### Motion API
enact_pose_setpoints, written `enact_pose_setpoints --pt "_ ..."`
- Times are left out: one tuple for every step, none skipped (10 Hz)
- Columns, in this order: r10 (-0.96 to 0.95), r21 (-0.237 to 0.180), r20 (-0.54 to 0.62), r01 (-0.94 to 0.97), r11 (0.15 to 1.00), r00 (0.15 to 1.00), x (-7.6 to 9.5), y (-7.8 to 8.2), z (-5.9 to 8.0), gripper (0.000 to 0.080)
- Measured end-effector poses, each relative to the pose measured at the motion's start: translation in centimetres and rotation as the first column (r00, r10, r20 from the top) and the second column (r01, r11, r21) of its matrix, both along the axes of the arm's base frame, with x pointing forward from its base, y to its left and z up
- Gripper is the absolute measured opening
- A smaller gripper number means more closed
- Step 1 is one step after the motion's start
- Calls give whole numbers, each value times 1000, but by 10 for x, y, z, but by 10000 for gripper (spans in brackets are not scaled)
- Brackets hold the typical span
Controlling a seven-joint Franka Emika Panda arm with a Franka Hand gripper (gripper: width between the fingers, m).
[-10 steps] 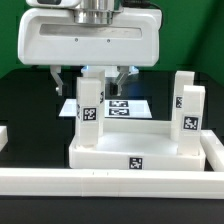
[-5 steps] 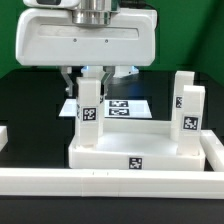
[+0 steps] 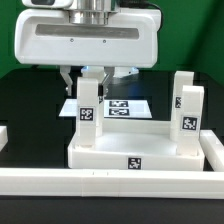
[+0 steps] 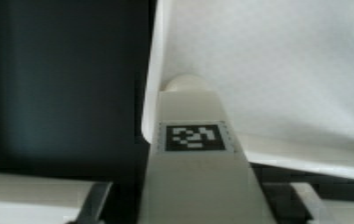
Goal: Assemble desk
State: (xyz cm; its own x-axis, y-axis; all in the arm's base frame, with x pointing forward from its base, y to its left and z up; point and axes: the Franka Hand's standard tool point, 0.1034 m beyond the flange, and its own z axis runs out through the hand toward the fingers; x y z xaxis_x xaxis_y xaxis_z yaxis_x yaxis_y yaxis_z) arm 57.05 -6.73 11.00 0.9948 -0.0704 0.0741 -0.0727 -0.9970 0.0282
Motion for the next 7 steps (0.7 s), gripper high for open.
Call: enact_pose_setpoints --pt "-129 16 5 129 992 992 0 0 -1 288" --pt "-233 32 8 233 972 972 -1 -1 -1 289" --pt "-332 48 7 331 942 943 -1 -1 -1 289" --pt "-433 59 3 432 900 901 -1 -1 -1 289" --pt "-529 67 0 528 847 849 -1 0 -1 289" --pt "-584 77 -4 582 809 812 -1 0 -1 289" --pt "-680 87 -9 678 730 733 0 0 -2 290"
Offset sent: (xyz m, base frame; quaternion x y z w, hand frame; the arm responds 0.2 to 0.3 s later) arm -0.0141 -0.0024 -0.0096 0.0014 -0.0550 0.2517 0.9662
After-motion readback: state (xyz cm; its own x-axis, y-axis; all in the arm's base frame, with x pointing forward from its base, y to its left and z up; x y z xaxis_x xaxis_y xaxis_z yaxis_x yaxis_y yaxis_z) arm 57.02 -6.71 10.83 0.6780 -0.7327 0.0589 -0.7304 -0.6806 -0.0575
